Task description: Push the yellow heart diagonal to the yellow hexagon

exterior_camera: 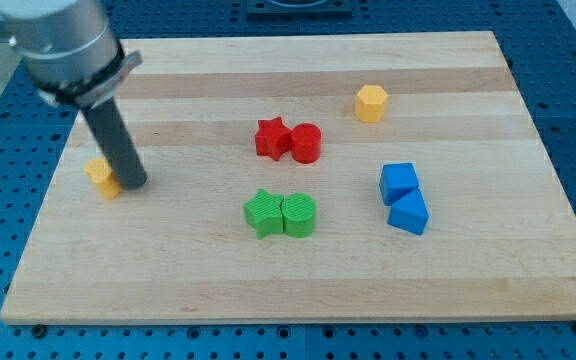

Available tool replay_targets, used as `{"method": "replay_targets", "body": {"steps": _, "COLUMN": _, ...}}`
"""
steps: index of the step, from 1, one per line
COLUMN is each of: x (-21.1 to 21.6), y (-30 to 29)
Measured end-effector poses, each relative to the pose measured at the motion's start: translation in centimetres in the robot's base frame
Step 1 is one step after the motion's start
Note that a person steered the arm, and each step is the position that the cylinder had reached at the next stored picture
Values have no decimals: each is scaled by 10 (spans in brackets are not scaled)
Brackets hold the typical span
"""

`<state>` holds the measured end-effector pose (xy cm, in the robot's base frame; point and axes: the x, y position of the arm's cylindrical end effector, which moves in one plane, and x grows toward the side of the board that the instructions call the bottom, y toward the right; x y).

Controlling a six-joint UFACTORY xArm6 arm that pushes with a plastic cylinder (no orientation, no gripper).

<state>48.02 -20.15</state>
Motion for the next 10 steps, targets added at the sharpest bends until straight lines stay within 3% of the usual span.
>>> {"method": "replay_targets", "body": {"steps": 1, "x": 0, "y": 7}}
{"method": "replay_targets", "body": {"steps": 2, "x": -88, "y": 9}}
{"method": "replay_targets", "body": {"steps": 3, "x": -131, "y": -24}}
{"method": "replay_targets", "body": {"steps": 4, "x": -129, "y": -70}}
{"method": "replay_targets", "body": {"steps": 6, "x": -96, "y": -87}}
{"method": "replay_targets", "body": {"steps": 9, "x": 34, "y": -54}}
{"method": "replay_targets", "body": {"steps": 10, "x": 37, "y": -54}}
